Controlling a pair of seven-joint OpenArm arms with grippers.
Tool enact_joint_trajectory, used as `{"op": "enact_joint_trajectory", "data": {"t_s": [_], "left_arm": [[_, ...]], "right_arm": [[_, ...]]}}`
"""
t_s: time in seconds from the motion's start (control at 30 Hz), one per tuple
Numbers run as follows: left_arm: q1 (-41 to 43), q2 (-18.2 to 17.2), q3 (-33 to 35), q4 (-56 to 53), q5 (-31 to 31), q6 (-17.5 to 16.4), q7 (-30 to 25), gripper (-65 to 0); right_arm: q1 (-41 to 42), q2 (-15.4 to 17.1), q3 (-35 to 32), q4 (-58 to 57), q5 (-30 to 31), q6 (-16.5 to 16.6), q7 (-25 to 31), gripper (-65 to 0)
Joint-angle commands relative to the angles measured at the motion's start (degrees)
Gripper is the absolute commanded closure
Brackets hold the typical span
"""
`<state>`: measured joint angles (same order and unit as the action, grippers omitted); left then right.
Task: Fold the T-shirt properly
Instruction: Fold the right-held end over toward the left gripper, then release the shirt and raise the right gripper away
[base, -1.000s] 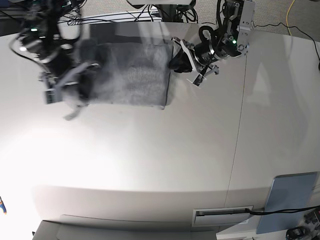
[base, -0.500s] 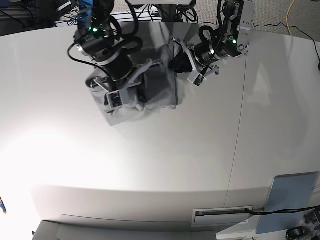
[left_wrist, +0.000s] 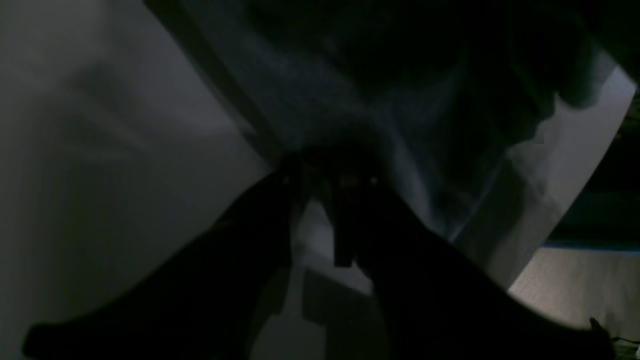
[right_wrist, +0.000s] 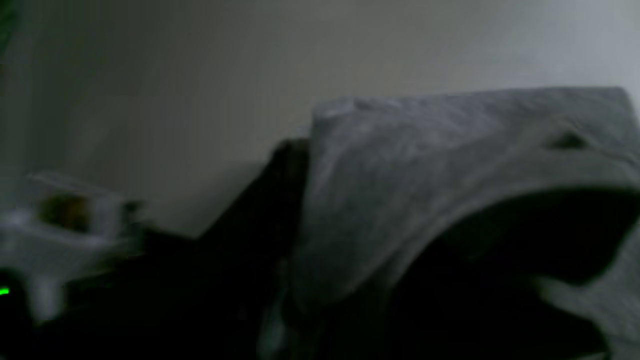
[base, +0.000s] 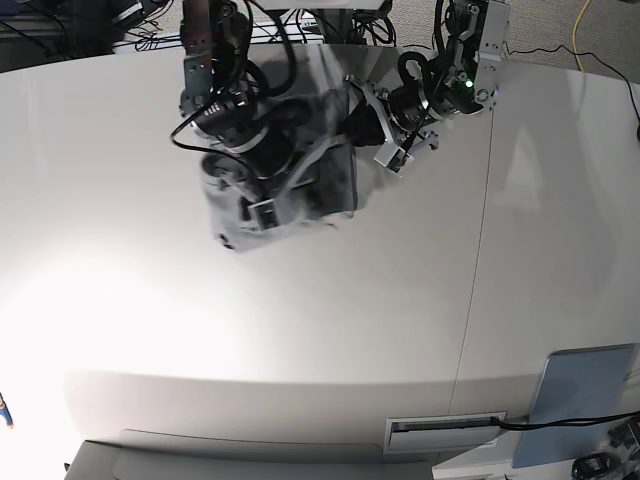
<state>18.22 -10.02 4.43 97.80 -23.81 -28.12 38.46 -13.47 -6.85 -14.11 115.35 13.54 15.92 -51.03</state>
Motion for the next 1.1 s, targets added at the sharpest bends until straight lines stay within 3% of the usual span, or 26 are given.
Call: {"op": "enact_joint_trajectory", "data": {"t_s": [0.0,0.07,0.3,0.53,0.67,0.83,0.97,1.07], "left_arm": [[-0.3,0.0,-0.1,0.9,-1.0,-0.5,-1.4,-13.2],[-0.2,0.0,-0.1,0.9,-1.0,-0.5,-1.3,-13.2],[-0.3,-0.3,-0.1,0.9,-0.4,-0.5,-0.8,-13.2],[-0.2,-0.3,-0.2,1.2,-0.4,-0.5,-0.8,-13.2],[0.0,-0.5,-1.3,4.0,-0.5,-0.5,-0.4,-13.2],[1.0,-0.5,-5.7,10.7,-5.9,-0.5,3.3,-16.5],[3.1,-0.1,-6.7,16.1,-11.5,-4.0,6.2,-19.9],[4.8,1.2,-4.9,17.9,-13.2,-3.8,6.6,-21.6]], "right_arm": [[1.3,-1.2,-0.2,1.1,1.6,1.6,2.1,-17.2],[2.4,-1.3,-0.3,1.1,2.8,2.8,3.2,-22.2],[4.9,-1.2,-1.6,1.2,7.7,3.3,3.3,-22.4],[5.0,-0.2,-1.5,2.3,7.2,5.5,1.2,-22.4],[4.9,2.6,-1.5,6.4,0.3,4.9,0.0,-22.4],[4.1,7.3,1.6,12.1,-9.2,-2.6,0.0,-22.3],[3.3,11.7,9.7,12.5,-9.7,-4.3,-0.9,-22.3],[2.2,15.6,16.9,12.5,-8.8,-4.3,-1.2,-22.3]]}}
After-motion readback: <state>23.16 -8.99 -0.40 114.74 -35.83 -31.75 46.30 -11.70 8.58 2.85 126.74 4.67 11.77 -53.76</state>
